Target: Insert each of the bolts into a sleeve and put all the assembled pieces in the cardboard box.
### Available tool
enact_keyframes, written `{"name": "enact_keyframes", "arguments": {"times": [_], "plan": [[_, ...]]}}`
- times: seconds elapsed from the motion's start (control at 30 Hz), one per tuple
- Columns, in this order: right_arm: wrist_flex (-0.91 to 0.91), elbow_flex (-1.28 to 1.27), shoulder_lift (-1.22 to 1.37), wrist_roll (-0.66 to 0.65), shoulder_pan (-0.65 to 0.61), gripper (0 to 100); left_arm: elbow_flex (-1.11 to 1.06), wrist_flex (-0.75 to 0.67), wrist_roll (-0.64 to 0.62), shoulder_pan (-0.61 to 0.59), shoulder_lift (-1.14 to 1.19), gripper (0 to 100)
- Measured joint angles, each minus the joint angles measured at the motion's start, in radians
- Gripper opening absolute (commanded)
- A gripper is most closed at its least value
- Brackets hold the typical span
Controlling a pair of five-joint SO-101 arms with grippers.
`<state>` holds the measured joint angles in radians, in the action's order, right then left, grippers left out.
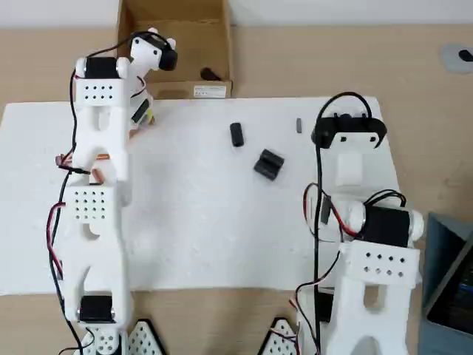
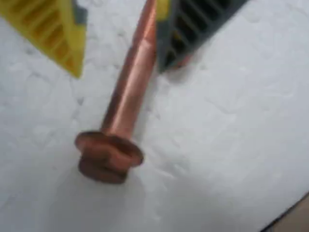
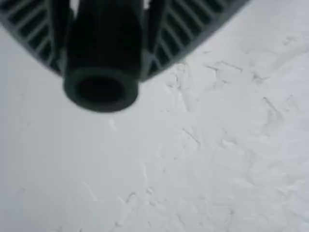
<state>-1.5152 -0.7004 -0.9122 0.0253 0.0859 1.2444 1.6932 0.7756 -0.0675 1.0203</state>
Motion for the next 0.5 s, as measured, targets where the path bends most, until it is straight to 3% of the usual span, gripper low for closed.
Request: {"name": "enact_keyframes", "arguments": {"times": [0.5], "plan": [[0.0, 0.0, 0.0, 0.0, 0.0, 1.0, 0.003, -0.104, 0.003, 0.006, 0.106, 11]]}}
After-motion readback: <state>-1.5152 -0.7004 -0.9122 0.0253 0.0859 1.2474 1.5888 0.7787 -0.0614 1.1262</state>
